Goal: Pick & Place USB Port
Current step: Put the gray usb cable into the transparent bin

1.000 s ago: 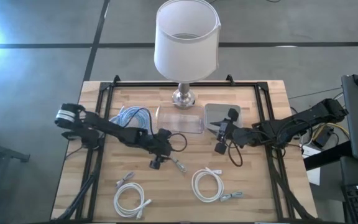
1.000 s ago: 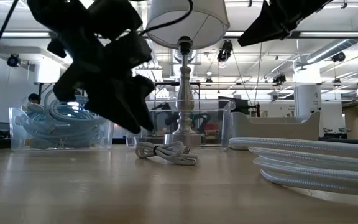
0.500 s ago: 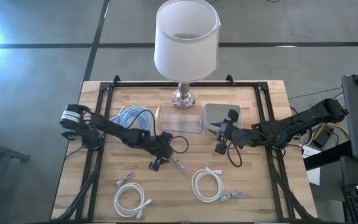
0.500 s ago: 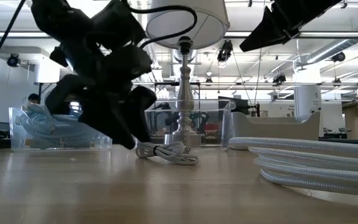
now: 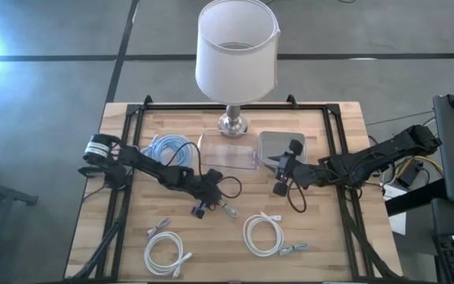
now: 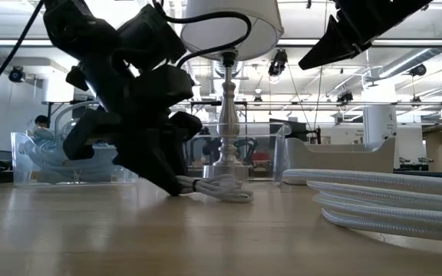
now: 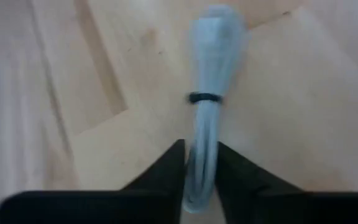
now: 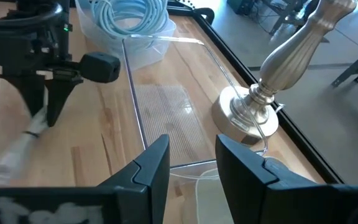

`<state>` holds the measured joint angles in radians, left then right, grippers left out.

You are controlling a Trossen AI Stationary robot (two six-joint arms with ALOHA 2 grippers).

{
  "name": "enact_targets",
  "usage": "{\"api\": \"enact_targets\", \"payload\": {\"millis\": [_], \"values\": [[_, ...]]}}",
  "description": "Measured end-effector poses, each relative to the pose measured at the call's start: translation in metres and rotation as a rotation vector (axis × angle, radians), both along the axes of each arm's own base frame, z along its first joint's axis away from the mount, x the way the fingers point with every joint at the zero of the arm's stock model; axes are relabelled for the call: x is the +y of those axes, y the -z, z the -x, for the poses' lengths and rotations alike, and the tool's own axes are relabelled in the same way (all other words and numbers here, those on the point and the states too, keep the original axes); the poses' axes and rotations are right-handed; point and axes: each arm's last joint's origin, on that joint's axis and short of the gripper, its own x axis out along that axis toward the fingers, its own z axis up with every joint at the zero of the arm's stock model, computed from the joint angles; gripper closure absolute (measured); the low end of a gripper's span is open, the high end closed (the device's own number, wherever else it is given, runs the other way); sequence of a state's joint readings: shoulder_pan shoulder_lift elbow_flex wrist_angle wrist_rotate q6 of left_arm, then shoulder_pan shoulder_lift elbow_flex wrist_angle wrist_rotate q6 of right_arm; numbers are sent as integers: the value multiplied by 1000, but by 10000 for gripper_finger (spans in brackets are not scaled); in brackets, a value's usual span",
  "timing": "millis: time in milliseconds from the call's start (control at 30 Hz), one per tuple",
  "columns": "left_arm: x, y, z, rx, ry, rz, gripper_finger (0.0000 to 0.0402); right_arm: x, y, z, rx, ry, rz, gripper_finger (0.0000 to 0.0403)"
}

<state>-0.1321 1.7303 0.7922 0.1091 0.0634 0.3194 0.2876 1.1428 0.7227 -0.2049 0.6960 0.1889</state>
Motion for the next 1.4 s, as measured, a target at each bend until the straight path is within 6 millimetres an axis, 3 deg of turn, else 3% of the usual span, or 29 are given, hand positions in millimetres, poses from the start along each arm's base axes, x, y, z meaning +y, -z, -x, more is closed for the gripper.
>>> {"api": "enact_targets", "payload": {"millis": [133, 467, 633, 900, 1100, 1400], "values": [[0, -13, -1, -29, -8, 2, 386, 0, 0, 0, 0, -1, 1, 280], [4, -78, 12, -181, -73, -43, 383, 0, 0, 0, 0, -2, 3, 280], [15, -104, 24, -267, -238, -196, 380, 0, 0, 0, 2, -2, 4, 280], [56, -105, 27, -216, -414, -245, 376, 0, 0, 0, 3, -4, 7, 280], [92, -106, 11, -171, -526, -205, 374, 0, 0, 0, 5, -7, 14, 280], [114, -104, -21, 122, -573, -174, 371, 0, 0, 0, 8, -10, 20, 280]]}}
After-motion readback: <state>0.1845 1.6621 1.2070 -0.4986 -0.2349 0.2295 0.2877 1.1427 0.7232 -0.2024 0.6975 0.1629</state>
